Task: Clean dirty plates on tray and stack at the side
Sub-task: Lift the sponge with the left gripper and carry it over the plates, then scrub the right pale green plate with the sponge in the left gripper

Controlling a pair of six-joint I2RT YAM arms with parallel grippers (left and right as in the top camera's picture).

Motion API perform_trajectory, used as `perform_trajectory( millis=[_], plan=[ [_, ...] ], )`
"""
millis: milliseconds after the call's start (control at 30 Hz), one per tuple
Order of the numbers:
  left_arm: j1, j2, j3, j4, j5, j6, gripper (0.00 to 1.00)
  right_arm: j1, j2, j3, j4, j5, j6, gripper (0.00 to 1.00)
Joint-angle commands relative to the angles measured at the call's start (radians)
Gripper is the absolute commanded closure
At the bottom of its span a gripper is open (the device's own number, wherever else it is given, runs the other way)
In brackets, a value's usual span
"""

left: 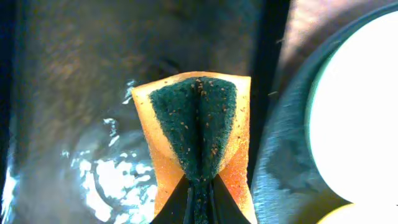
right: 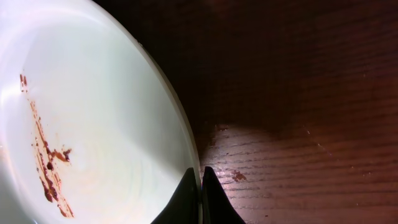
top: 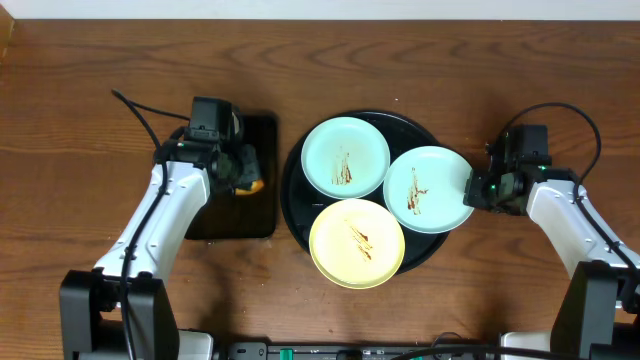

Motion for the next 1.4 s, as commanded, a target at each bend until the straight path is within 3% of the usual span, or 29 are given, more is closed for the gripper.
perform_trajectory(
  millis=[0, 400, 733, 1033, 1367],
  plan=[
    [-0.019, -0.010, 0.063, 0.036, 0.080, 0.029, 0.93, -0.002, 0.006, 0.013, -0.005, -0.001, 0.000, 0.99],
    [-0.259, 0.016, 0.226, 0.038, 0.103, 0.036, 0.93, -0.002, 0.006, 0.013, -0.008, -0.001, 0.000, 0.99],
    [-0.495, 0.169, 0.237, 0.228, 0.156, -0.033, 0.93, -0.002, 0.006, 0.013, -0.011, -0.001, 0.000, 0.99],
    [-0.585, 0.352, 0.383, 0.252, 0.371, -0.106, 0.93, -0.002, 0.006, 0.013, -0.011, -0.001, 0.000, 0.99],
    [-0.658, 0.480, 0.408, 0.278, 0.385, -0.117, 0.93, -0.002, 0.006, 0.013, -0.011, -0.001, 0.000, 0.99]
  ],
)
